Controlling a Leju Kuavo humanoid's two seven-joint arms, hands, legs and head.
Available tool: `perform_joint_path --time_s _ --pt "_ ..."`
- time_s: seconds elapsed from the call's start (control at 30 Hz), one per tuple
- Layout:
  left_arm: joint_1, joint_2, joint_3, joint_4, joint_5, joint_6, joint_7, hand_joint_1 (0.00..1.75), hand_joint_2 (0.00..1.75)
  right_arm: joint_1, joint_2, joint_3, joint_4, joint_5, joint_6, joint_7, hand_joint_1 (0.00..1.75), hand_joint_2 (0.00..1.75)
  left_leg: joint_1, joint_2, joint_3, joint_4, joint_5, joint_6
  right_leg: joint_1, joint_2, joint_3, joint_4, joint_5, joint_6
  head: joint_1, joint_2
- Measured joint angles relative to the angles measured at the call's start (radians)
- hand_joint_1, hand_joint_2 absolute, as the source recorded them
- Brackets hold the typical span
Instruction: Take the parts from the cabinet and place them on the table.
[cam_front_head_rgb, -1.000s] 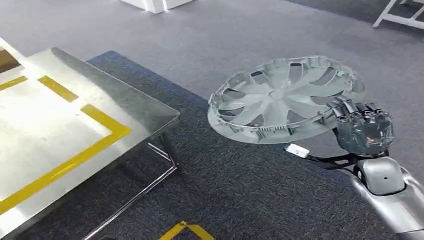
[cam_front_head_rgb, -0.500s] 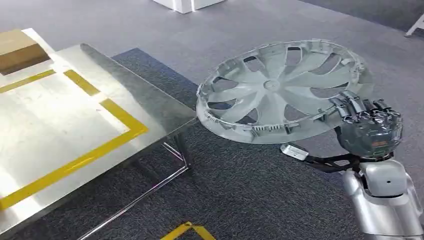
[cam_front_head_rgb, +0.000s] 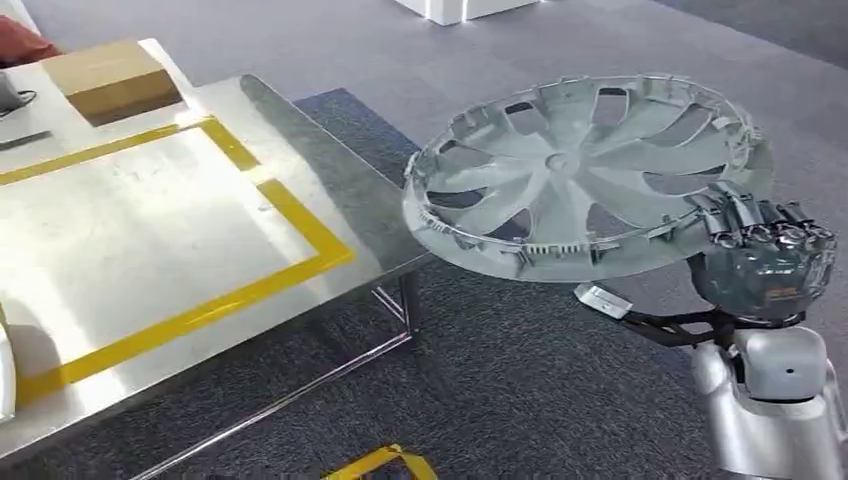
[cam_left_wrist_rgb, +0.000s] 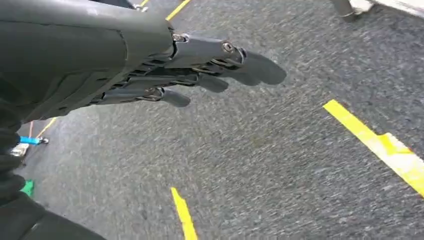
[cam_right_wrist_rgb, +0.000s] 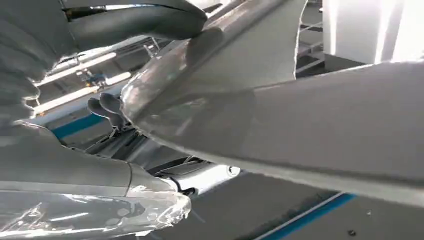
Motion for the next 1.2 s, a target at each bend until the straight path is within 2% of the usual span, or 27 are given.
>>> perform_joint_path --time_s 0.03,0.07,0.1,0.13,0.17,0.23,0.27,0.3,0.37,0.4,0.43,0.47,0.57,0.6,0.63,0.7,0.77,0.8,0.83,0.9,0.93,0.97,1.07,1.1,1.13,1.17,1.2 --pt "0.003 0.0 0.0 0.0 0.0 0.0 0.0 0.0 1.75 -0.001 0.004 0.0 -0.001 0.001 0.0 -0.003 1.75 1.75 0.002 -0.005 0.001 -0.003 0.001 -0.006 0.002 -0.004 0.001 0.001 -0.001 -0.003 0.0 0.0" --pt "0.005 0.001 0.0 0.0 0.0 0.0 0.0 0.0 1.75 0.0 0.007 0.0 -0.002 0.001 0.0 -0.003 1.75 1.75 -0.002 -0.012 0.001 -0.001 -0.001 -0.012 -0.007 -0.012 0.004 -0.007 0.003 -0.01 0.0 0.0" --pt "0.005 0.005 0.0 0.0 0.0 0.002 0.001 0.0 1.75 -0.001 0.013 0.0 -0.002 0.002 0.0 -0.003 1.75 1.75 -0.004 0.008 -0.001 0.008 -0.012 -0.018 -0.009 -0.022 0.01 -0.011 0.004 -0.014 -0.001 0.0" --pt "0.003 0.002 0.0 0.0 0.0 0.002 0.001 0.0 1.75 0.0 0.014 0.0 -0.003 0.002 0.0 -0.003 1.75 1.75 -0.004 0.039 -0.02 0.047 -0.041 -0.027 -0.01 -0.031 0.013 -0.013 0.002 -0.023 -0.016 0.0" --pt "0.001 0.002 0.0 0.0 0.0 0.002 0.001 0.0 1.75 0.0 0.016 -0.001 -0.006 0.002 0.0 -0.003 1.75 1.75 0.002 0.058 -0.054 0.118 -0.079 -0.035 -0.009 -0.04 0.014 -0.012 0.001 -0.025 -0.015 0.0" --pt "0.001 0.002 0.0 0.0 0.0 0.002 0.001 0.0 1.75 0.001 0.019 -0.002 -0.006 0.002 0.0 -0.003 1.75 1.75 0.01 0.071 -0.128 0.264 -0.135 -0.043 -0.007 -0.057 0.016 -0.012 -0.003 -0.029 -0.015 0.0" --pt "0.002 0.002 0.0 0.0 0.0 0.002 0.001 0.0 1.75 0.002 0.021 -0.002 -0.006 0.002 0.0 0.0 1.75 1.75 0.013 0.073 -0.147 0.297 -0.135 -0.046 -0.007 -0.064 0.018 -0.012 -0.004 -0.029 -0.016 0.0" --pt "0.003 0.002 0.0 0.0 0.0 0.002 0.001 0.0 1.75 0.003 0.021 -0.002 -0.006 0.002 0.0 0.007 1.75 1.75 0.015 0.073 -0.14 0.28 -0.11 -0.047 -0.007 -0.072 0.02 -0.012 -0.006 -0.028 -0.016 0.0" --pt "0.003 0.003 0.0 0.0 0.001 0.002 0.001 0.0 1.75 0.003 0.021 -0.001 -0.003 0.002 0.0 0.012 1.75 1.75 0.015 0.084 -0.069 0.135 -0.018 -0.041 -0.006 -0.086 0.031 -0.012 -0.013 -0.024 -0.016 0.0" --pt "0.003 0.003 0.0 0.0 0.001 0.002 0.001 0.0 1.75 0.002 0.021 -0.001 -0.002 0.002 0.0 0.015 1.75 1.75 0.011 0.101 -0.024 0.049 0.02 -0.033 -0.005 -0.094 0.037 -0.012 -0.016 -0.02 -0.016 0.0" --pt "0.001 0.004 0.0 0.0 0.001 0.002 0.001 0.0 1.75 0.002 0.021 0.0 0.001 0.002 0.0 0.028 1.75 1.75 0.001 0.14 -0.002 0.012 0.009 -0.025 -0.003 -0.1 0.039 -0.013 -0.019 -0.015 -0.015 0.0" --pt "-0.002 0.005 0.0 0.0 0.001 0.002 0.001 0.0 1.75 0.002 0.02 0.003 0.003 0.002 0.0 0.047 1.75 1.75 -0.004 0.141 0.0 -0.006 0.006 -0.019 0.004 -0.105 0.036 -0.009 -0.023 -0.009 -0.016 0.0" --pt "0.002 0.005 0.0 0.0 0.001 0.001 0.002 0.0 1.75 0.0 0.014 0.013 0.015 0.002 0.0 0.064 1.75 1.75 -0.006 0.119 -0.007 -0.004 0.004 -0.008 0.005 -0.131 0.045 -0.021 -0.023 0.003 -0.014 0.0" --pt "0.002 0.006 0.0 0.0 0.001 0.001 0.002 0.0 1.75 0.0 0.014 0.018 0.019 0.003 0.0 0.063 1.75 1.75 0.002 0.111 0.002 -0.016 0.011 0.001 0.005 -0.134 0.044 -0.021 -0.03 0.011 -0.015 0.0" --pt "0.003 0.005 0.0 0.0 0.0 0.001 0.002 0.0 1.75 -0.001 0.011 0.02 0.023 0.003 0.0 0.063 1.75 1.75 0.005 0.102 0.004 -0.02 0.012 0.005 0.001 -0.1 0.034 -0.001 -0.046 0.014 -0.009 0.0" --pt "-0.003 0.005 0.0 0.0 0.0 0.001 0.003 0.0 1.75 -0.002 0.008 0.023 0.03 0.002 0.0 0.063 1.75 1.75 0.006 0.087 0.004 -0.02 0.011 0.014 -0.001 -0.057 -0.03 0.134 -0.113 0.015 -0.001 0.0" --pt "-0.002 0.003 0.0 0.0 0.0 0.001 0.003 0.0 1.75 -0.001 0.007 0.027 0.037 0.002 0.0 0.063 1.75 1.75 0.004 0.068 0.005 -0.019 0.009 0.017 -0.001 -0.046 -0.115 0.285 -0.162 0.018 0.0 0.0" --pt "-0.001 0.003 0.0 0.0 0.0 0.001 0.003 0.0 1.75 -0.001 0.007 0.03 0.041 0.002 0.0 0.063 1.75 1.75 0.004 0.059 0.007 -0.019 0.009 0.017 -0.001 -0.046 -0.127 0.295 -0.149 0.018 -0.001 0.0" --pt "-0.001 0.003 0.0 0.0 0.0 0.001 0.003 0.0 1.75 -0.001 0.007 0.031 0.044 0.002 0.0 0.063 1.75 1.75 0.004 0.049 0.009 -0.019 0.008 0.016 -0.001 -0.046 -0.119 0.263 -0.115 0.018 0.0 0.0" --pt "-0.001 0.002 0.0 0.0 0.0 0.001 0.003 0.0 1.75 -0.001 0.005 0.033 0.049 0.002 0.0 0.063 1.75 1.75 0.005 0.027 0.016 -0.016 0.003 0.009 -0.005 -0.036 -0.051 0.103 -0.013 0.016 0.0 0.0" --pt "-0.001 0.002 0.0 0.0 0.0 0.001 0.003 0.0 1.75 -0.003 0.004 0.034 0.051 0.002 0.0 0.063 1.75 1.75 0.006 0.02 0.016 -0.013 -0.001 0.004 -0.01 -0.007 -0.02 0.024 0.015 0.016 0.0 0.0" --pt "-0.003 0.002 0.0 0.0 0.0 0.001 0.003 0.0 1.75 -0.003 0.004 0.036 0.053 0.002 0.0 0.063 1.75 1.75 -0.002 0.011 0.008 -0.003 -0.004 -0.002 -0.012 0.016 0.005 0.004 0.001 0.014 0.0 0.0" --pt "0.002 0.003 0.0 0.0 0.002 0.001 0.003 0.0 1.75 -0.005 0.004 0.04 0.058 0.002 0.0 0.062 1.75 1.75 0.007 -0.005 -0.001 -0.005 0.002 -0.015 -0.004 0.003 0.0 0.005 -0.007 0.0 -0.001 0.0" --pt "0.003 0.003 0.0 0.0 0.002 0.001 0.003 0.0 1.75 -0.005 0.004 0.042 0.059 0.003 0.0 0.062 1.75 1.75 0.006 -0.01 -0.001 -0.002 -0.002 -0.02 -0.012 -0.005 0.003 0.001 -0.004 -0.009 -0.002 0.0" --pt "0.003 0.005 0.0 0.0 0.002 0.001 0.003 0.0 1.75 -0.005 0.004 0.044 0.06 0.003 0.0 0.062 1.75 1.75 0.004 0.019 -0.004 0.01 -0.013 -0.028 -0.012 -0.014 0.007 -0.001 -0.005 -0.014 -0.001 0.0" --pt "0.001 0.005 0.0 0.0 0.002 0.002 0.003 0.0 1.75 -0.004 0.004 0.044 0.06 0.003 0.0 0.061 1.75 1.75 0.004 0.046 -0.025 0.052 -0.041 -0.034 -0.011 -0.023 0.009 -0.001 -0.007 -0.022 -0.012 0.0" --pt "-0.001 0.005 0.0 0.0 0.002 0.002 0.003 0.0 1.75 -0.005 0.003 0.043 0.06 0.002 0.0 0.062 1.75 1.75 0.007 0.062 -0.058 0.121 -0.077 -0.039 -0.01 -0.032 0.01 -0.001 -0.009 -0.025 -0.011 0.0"
